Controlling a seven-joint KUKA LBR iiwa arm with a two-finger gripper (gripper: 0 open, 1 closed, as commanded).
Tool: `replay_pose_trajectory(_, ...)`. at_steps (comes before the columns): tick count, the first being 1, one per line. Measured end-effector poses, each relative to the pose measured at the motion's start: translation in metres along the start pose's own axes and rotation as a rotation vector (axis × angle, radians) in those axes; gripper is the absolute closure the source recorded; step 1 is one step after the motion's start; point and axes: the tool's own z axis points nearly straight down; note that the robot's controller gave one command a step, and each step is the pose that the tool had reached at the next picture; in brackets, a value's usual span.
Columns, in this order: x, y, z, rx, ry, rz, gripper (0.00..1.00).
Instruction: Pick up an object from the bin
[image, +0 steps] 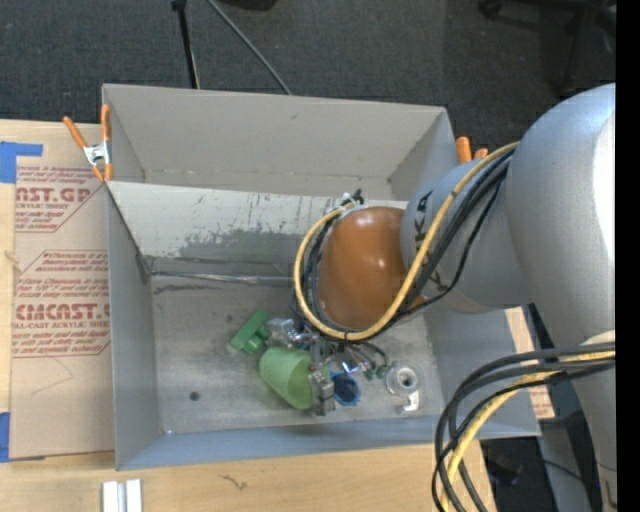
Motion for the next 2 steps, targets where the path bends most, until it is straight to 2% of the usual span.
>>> replay_pose_trajectory(1,0.0,0.0,-0.002,0.0,-0.002,0.002,1.0)
replay_pose_trajectory(2,-0.006,-0.019,-0.223,0.005,-0.013,-0.049,1.0)
